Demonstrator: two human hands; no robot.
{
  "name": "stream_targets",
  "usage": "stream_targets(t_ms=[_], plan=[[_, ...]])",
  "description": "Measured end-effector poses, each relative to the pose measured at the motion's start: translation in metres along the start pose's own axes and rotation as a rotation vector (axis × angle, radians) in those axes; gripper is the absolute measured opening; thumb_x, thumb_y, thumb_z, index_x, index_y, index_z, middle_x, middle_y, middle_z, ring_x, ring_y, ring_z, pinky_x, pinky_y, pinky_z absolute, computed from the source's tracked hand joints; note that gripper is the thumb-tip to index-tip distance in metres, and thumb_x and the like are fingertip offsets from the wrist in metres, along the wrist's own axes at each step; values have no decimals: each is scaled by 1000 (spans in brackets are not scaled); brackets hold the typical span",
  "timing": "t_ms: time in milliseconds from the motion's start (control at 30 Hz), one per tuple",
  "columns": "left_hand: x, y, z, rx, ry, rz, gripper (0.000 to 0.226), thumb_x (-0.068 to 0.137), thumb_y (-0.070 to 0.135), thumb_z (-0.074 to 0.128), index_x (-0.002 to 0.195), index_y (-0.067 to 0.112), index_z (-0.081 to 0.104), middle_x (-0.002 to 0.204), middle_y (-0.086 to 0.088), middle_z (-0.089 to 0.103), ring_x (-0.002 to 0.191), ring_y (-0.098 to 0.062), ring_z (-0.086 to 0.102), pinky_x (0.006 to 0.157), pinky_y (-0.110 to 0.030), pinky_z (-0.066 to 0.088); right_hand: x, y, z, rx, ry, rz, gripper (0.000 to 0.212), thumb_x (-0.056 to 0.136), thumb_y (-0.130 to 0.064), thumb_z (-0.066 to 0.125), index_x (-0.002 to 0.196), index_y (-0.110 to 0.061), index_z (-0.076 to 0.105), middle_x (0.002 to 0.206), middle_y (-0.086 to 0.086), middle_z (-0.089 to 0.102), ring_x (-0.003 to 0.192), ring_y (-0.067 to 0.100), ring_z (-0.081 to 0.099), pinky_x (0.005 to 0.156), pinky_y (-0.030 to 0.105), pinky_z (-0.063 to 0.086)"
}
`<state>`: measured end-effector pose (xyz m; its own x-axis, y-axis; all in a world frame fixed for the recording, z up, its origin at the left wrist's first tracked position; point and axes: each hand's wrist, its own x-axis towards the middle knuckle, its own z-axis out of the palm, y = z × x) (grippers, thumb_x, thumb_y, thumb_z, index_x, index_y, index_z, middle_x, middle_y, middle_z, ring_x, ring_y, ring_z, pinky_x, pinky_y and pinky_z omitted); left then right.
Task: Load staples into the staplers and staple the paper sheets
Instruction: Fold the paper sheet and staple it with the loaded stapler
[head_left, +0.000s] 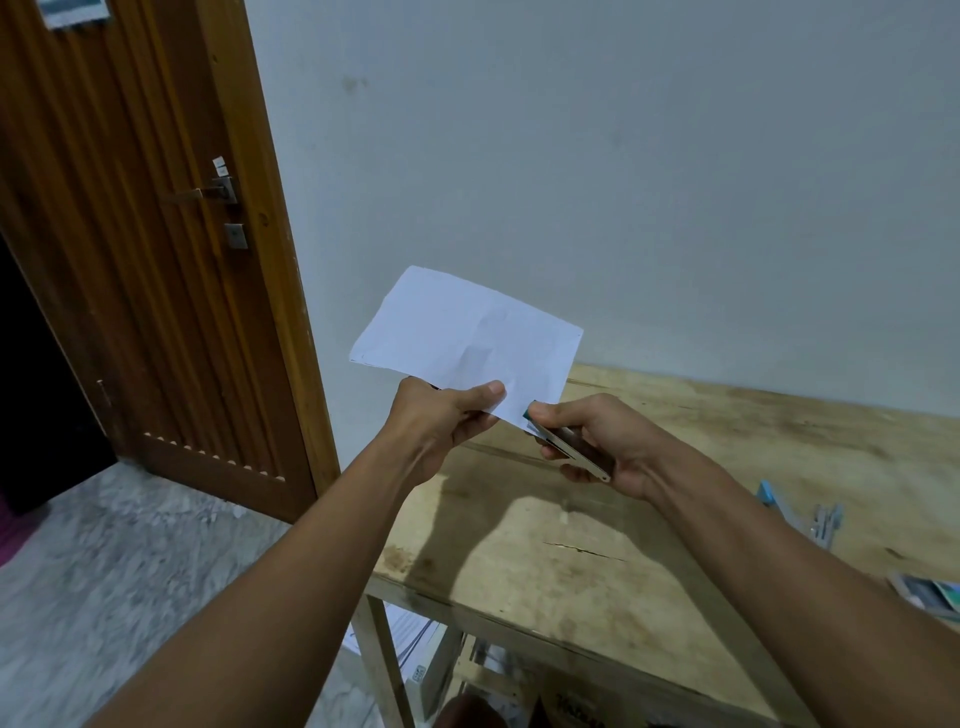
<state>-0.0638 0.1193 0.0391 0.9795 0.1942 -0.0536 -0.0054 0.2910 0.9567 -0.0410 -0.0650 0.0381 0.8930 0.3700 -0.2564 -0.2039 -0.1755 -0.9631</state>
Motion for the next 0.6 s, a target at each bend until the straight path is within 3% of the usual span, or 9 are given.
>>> stream_targets(t_ms=[100, 300, 400, 533, 600], plan=[[1, 0, 0, 3, 16, 1, 34, 72, -1, 81, 99, -14, 67, 102, -19, 70, 84, -20, 71, 67, -25, 58, 2, 1, 2, -1, 29, -31, 15, 78, -33, 73, 85, -19, 73, 79, -7, 68, 72, 10, 65, 73, 32, 45], [4, 2, -9, 15, 67, 7, 34, 71, 0, 81, 99, -12, 67, 113, -23, 69, 89, -23, 70, 70, -26, 57, -4, 5, -5, 103, -161, -1, 31, 82, -37, 70, 96, -10, 69, 91, 4, 66, 79, 18, 67, 77, 40, 55], [3, 0, -13, -12, 57, -6, 29, 72, -1, 80, 98, -8, 68, 109, -18, 71, 87, -23, 71, 72, -28, 59, -5, 9, -7, 171, -122, -30, 45, 73, -44, 71, 99, -9, 66, 83, 6, 62, 64, 14, 56, 57, 30, 48], [1, -4, -13, -40, 21, -17, 33, 73, -2, 79, 104, -5, 68, 107, -15, 73, 88, -22, 72, 75, -29, 60, 0, 14, -4, 276, 57, -31, 24, 73, -29, 80, 78, -18, 60, 57, -4, 39, 44, 7, 28, 39, 18, 27], [1, -5, -12, -41, 18, -25, 35, 72, -2, 80, 104, -7, 68, 109, -17, 72, 94, -24, 72, 78, -31, 59, 1, 15, 1, 232, 120, -42, 20, 75, -21, 81, 76, -16, 61, 59, -4, 45, 42, 7, 22, 36, 17, 24]])
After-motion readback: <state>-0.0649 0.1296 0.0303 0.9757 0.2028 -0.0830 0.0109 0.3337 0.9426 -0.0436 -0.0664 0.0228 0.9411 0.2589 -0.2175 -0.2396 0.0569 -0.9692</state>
